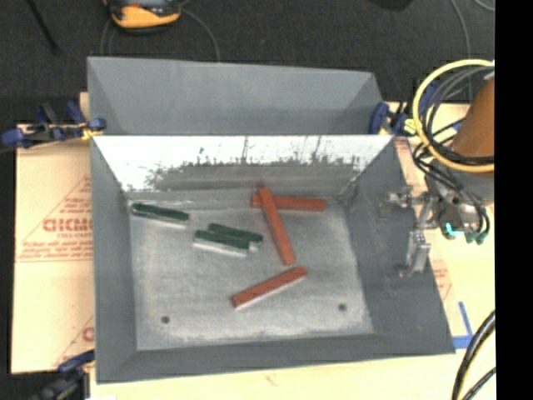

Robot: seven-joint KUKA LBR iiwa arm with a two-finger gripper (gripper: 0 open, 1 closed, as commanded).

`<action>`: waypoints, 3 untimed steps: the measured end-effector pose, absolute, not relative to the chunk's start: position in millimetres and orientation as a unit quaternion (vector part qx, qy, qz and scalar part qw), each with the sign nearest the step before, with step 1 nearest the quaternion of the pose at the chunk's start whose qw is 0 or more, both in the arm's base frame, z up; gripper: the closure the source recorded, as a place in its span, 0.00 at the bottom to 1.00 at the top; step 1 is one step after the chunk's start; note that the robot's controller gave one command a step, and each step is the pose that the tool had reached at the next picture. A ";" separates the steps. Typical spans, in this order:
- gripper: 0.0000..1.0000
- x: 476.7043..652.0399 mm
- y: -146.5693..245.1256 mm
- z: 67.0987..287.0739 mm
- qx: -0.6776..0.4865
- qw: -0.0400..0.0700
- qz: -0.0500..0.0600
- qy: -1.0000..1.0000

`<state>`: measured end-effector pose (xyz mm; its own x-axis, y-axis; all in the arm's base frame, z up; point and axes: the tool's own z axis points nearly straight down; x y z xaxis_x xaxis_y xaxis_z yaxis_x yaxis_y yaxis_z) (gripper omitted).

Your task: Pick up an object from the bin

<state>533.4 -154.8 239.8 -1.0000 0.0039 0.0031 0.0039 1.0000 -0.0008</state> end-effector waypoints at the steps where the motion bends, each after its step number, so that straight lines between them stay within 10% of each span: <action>1: 0.00 535.1 -154.2 244.1 0.000 -0.002 0.001 -1.000; 2: 0.00 542.2 -142.1 202.8 0.021 -0.006 0.002 -1.000; 3: 1.00 544.6 -102.6 132.4 0.067 -0.002 0.001 -0.998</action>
Offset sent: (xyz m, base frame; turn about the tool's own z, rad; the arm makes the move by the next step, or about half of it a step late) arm 0.0225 0.0534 -0.1698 -0.1823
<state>544.6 -102.6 132.4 -0.9910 -0.1336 -0.0039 -0.1336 0.9910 -0.0016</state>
